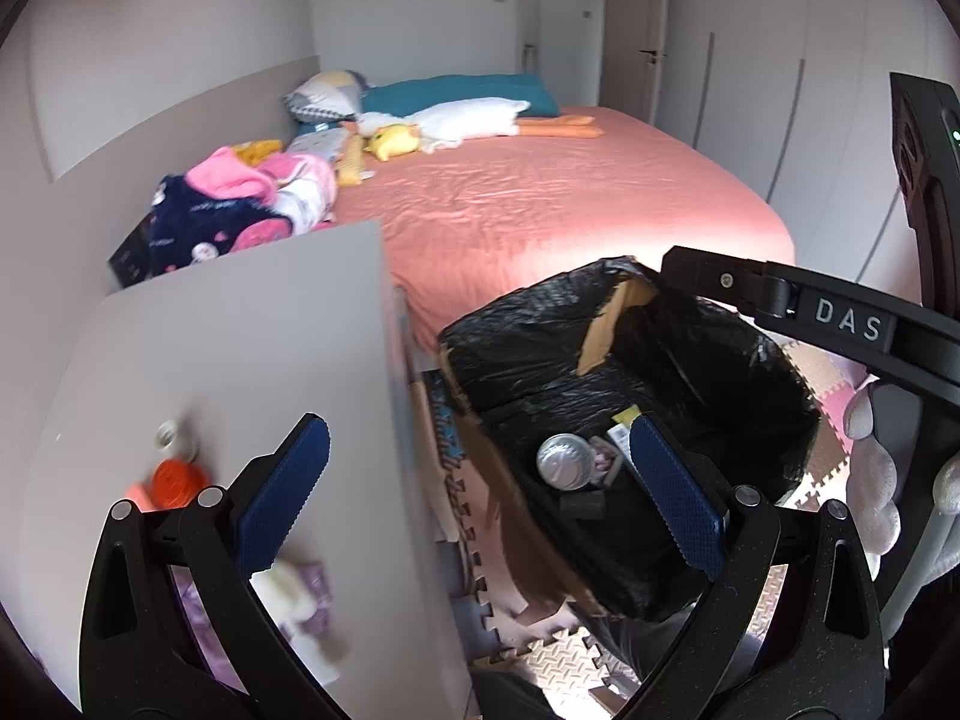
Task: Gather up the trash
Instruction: 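Move both grippers back to the desk toward the white bottle and plush toy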
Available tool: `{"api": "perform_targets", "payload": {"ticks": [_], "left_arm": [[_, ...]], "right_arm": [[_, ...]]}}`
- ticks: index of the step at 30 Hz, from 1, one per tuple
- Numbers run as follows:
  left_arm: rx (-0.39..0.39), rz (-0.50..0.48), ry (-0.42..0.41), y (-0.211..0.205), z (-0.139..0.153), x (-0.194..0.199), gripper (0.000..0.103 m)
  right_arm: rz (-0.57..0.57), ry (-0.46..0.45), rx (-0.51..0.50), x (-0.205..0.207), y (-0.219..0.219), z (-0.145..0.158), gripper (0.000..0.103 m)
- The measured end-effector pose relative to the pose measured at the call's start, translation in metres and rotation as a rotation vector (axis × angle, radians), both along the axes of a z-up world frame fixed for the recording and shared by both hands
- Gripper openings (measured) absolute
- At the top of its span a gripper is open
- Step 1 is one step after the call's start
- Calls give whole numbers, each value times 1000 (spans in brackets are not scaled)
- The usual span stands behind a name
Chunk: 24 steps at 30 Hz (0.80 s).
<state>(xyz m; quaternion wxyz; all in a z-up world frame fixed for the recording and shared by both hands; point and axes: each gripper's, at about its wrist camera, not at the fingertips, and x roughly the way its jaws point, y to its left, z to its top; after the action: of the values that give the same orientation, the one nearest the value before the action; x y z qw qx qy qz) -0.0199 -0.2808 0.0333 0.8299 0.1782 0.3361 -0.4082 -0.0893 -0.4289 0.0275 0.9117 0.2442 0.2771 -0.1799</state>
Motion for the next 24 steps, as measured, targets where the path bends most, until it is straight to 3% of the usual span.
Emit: {"api": "perform_targets", "payload": {"ticks": [24], "left_arm": [[3,402,65,132,-14,31,97]], "right_arm": [[275,64,-14,53,104,-14,58]]}}
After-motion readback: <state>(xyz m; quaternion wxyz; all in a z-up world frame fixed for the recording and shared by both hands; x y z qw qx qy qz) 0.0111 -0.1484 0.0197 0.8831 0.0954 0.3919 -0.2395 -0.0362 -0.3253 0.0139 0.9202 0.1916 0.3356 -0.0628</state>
